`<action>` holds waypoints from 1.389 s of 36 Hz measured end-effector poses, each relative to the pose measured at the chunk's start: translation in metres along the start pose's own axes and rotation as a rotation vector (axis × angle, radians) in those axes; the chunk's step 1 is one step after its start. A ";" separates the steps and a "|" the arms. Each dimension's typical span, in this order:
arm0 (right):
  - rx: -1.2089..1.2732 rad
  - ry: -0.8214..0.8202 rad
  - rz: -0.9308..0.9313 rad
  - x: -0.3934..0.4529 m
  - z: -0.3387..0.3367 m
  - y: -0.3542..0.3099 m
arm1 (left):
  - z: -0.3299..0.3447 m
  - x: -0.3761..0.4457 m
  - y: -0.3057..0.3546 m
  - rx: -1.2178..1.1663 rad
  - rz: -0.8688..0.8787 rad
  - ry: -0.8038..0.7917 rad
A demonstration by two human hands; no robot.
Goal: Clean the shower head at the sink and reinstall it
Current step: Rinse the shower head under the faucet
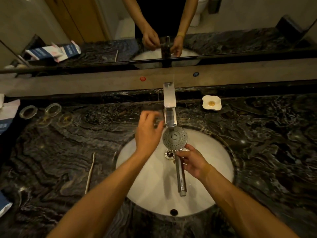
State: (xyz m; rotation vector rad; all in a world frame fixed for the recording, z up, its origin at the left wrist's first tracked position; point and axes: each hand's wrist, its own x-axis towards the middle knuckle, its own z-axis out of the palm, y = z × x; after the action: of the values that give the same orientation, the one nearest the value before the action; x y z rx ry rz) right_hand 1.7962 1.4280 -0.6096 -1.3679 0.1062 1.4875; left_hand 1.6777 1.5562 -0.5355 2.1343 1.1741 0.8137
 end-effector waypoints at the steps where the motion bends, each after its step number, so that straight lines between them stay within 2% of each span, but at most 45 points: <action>1: 0.009 0.000 -0.003 -0.002 -0.001 0.002 | 0.002 -0.016 -0.002 -0.026 -0.085 -0.057; 5: 0.056 0.001 -0.024 -0.014 -0.002 0.006 | 0.009 -0.079 -0.001 -0.043 -0.277 -0.443; 8: 0.065 0.019 -0.064 -0.027 0.000 0.008 | 0.010 -0.109 0.004 0.001 -0.329 -0.574; 11: 0.049 0.044 -0.134 -0.039 0.003 0.011 | 0.008 -0.122 0.007 0.006 -0.374 -0.622; 17: 0.030 0.091 -0.228 -0.064 0.014 0.017 | -0.001 -0.123 0.015 0.025 -0.347 -0.654; 23: 0.340 0.036 -0.138 -0.079 0.009 0.023 | -0.025 -0.115 0.010 -0.377 -0.539 -0.783; 26: 0.312 -0.066 -0.099 -0.095 0.014 0.029 | -0.038 -0.117 0.001 -0.490 -0.559 -0.860; 31: 0.288 -0.033 -0.131 -0.106 0.032 0.047 | -0.062 -0.126 -0.010 -0.560 -0.524 -0.933; 37: 0.253 0.022 -0.254 -0.124 0.051 0.065 | -0.081 -0.132 -0.023 -0.531 -0.409 -0.999; 40: 0.328 0.093 -0.327 -0.139 0.048 0.075 | -0.081 -0.133 -0.022 -0.474 -0.317 -1.030; 44: 0.480 0.178 -0.378 -0.168 0.026 0.091 | -0.076 -0.136 -0.010 -0.382 -0.174 -1.150; 50: 0.660 0.348 -0.498 -0.239 -0.015 0.133 | -0.057 -0.156 0.028 -0.391 -0.037 -1.329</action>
State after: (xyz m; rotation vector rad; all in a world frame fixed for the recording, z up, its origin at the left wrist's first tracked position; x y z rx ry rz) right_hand 1.6591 1.2144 -0.5069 -0.9917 0.4077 0.6928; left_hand 1.5838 1.4182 -0.5152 1.6935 0.2813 -0.4119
